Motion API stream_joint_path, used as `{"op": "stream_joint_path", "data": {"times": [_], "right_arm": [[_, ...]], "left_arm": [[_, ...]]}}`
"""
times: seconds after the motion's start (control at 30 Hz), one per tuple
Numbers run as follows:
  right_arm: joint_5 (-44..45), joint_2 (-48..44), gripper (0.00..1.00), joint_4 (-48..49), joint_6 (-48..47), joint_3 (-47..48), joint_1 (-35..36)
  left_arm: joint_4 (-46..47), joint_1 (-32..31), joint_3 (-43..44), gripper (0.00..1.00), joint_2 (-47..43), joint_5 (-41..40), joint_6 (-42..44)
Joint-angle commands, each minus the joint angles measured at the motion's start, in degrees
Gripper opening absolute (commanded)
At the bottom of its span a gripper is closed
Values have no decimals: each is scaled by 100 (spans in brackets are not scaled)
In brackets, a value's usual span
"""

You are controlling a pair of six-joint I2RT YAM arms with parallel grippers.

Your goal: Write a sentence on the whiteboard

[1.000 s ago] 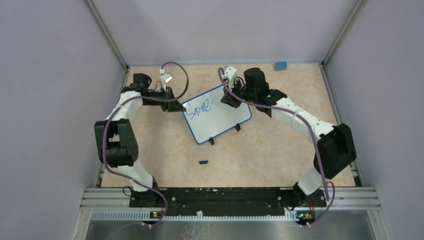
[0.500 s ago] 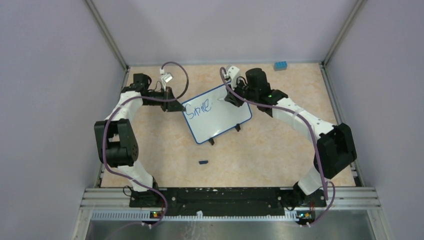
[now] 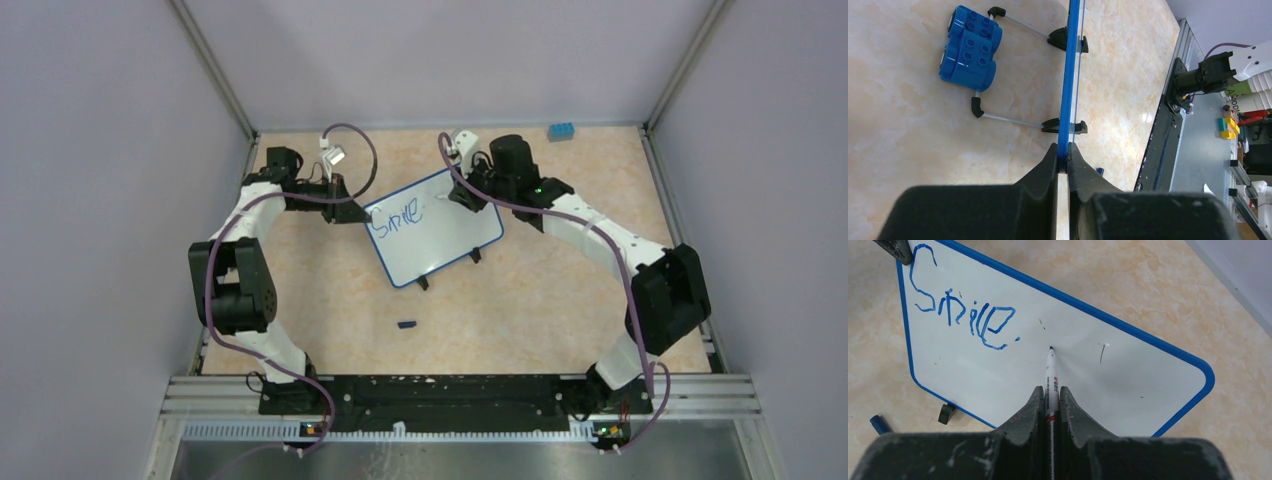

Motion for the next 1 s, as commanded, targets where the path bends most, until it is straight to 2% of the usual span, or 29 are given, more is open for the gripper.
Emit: {"op": "stream_joint_path", "data": {"times": [0.0, 0.97], "right_arm": [[-20, 138, 0, 197, 71, 369, -39], [-101, -38, 0, -28, -201, -65, -4]], "left_arm": [[69, -14, 159, 0, -114, 44, 79], [52, -23, 193, 0, -96, 23, 83]]}}
